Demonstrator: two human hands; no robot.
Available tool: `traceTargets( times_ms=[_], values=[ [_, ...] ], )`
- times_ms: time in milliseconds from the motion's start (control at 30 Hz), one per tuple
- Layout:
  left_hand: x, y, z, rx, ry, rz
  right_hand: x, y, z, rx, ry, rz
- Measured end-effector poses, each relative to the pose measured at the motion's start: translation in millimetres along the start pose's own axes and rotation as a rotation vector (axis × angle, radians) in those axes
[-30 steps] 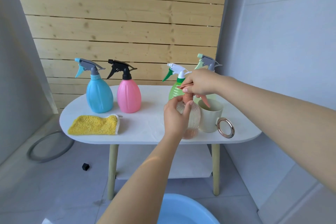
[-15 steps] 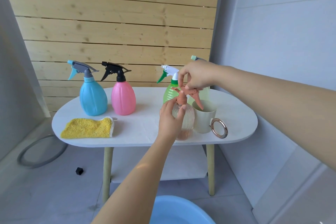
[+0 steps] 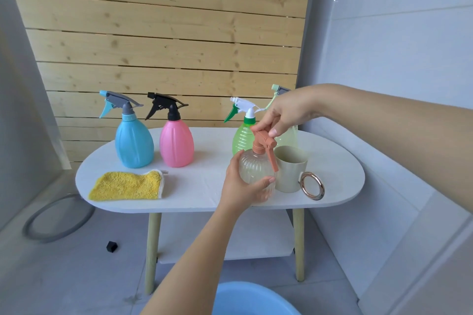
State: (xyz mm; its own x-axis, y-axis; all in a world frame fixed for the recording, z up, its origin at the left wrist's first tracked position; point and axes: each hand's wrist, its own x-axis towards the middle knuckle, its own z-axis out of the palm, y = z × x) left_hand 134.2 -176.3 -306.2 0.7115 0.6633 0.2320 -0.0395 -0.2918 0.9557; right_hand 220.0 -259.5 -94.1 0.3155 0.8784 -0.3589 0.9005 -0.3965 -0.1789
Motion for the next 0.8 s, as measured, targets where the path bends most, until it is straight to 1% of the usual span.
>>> traceTargets(
  times_ms=[33,100,167,267,333,433,600,700,800],
  values=[
    [0.3,-0.4,0.3,-0.009,0.000,-0.002,1.7,0.3,1.5,-0.020,0.053,0.009],
    [0.3,-0.7,0.4,-0.015,0.002,0.004,7.1,0.7,5.0,0.028,0.133,0.006],
    [0.0,-0.6,0.0,-0.010,0.001,0.014,9.9,0.1,8.5,0.051,0.118,-0.009],
    [-0.1,-1.6,-1.0,-0.007,-0.003,0.016,10.4,-2.4,7.2,-0.153,0.117,0.011],
    [0.6,-1.7,-1.2,-0.008,-0.006,0.010,8.4,-3.8,5.9,-0.218,0.112,0.005],
    [0.2,-1.6,-0.9,0.001,-0.008,0.011,3.0,-4.9,8.0,-0.199,0.129,-0.019],
    [2.7,-5.4,-1.1,0.014,-0.012,0.008,9.3,-4.2,20.2,-0.201,0.314,-0.063],
    [3.0,-7.0,-1.0,0.017,-0.012,0.011,16.3,-0.6,24.5,-0.179,0.365,-0.079],
    [3.7,-6.2,-1.5,0.030,-0.012,0.024,20.8,0.8,25.2,-0.160,0.399,-0.049]
  ],
)
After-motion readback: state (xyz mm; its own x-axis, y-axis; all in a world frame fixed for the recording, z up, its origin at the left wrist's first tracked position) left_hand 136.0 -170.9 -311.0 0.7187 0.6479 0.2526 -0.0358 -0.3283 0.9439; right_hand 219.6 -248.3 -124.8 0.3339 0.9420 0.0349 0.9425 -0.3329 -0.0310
